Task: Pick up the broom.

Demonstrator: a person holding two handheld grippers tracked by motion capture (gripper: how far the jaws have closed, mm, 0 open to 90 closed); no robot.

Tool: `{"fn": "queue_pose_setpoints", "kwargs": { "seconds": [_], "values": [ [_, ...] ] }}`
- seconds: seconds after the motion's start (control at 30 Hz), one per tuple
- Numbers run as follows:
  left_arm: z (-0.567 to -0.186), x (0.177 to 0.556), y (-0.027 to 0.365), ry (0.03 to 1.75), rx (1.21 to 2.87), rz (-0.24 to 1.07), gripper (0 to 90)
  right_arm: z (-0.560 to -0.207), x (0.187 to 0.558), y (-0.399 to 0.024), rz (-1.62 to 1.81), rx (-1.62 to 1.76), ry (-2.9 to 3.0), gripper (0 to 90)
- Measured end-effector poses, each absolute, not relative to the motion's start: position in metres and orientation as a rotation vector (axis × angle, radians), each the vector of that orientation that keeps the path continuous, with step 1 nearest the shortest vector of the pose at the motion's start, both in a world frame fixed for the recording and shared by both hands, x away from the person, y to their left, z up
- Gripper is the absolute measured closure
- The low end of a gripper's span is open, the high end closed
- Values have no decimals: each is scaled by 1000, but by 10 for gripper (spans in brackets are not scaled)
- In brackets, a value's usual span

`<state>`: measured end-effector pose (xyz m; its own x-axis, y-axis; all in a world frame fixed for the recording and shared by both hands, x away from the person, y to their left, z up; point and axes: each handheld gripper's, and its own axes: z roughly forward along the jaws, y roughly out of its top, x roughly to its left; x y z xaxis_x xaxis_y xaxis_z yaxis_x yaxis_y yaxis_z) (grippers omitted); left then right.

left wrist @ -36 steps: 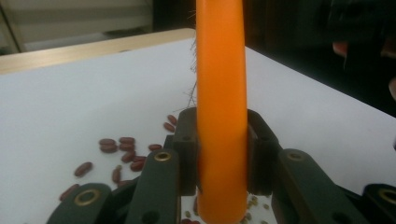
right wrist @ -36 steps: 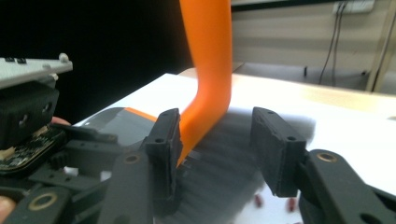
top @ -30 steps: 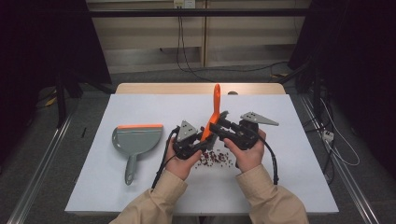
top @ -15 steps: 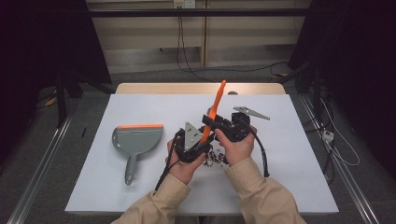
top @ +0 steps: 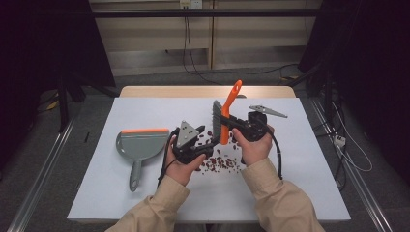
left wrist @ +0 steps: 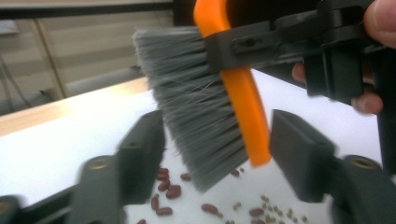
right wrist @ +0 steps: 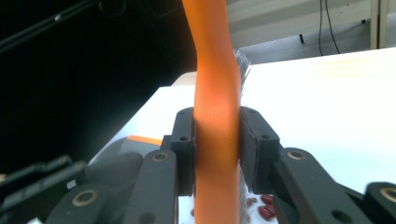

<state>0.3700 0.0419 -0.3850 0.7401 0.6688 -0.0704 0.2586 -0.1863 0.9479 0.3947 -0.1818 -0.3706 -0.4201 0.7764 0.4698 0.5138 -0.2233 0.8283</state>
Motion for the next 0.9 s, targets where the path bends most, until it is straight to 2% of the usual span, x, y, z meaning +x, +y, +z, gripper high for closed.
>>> {"fn": "queue_pose_setpoints", "kwargs": {
  "seconds": [0.37,0.9],
  "values": [
    [-383,376,82,752,1776,360,172,-371,396,-209,1559,1444,1934,695],
    [-385,376,141,761,1785,306,49,-375,403,-233,1468,1382,2041,695]
  ]
}}
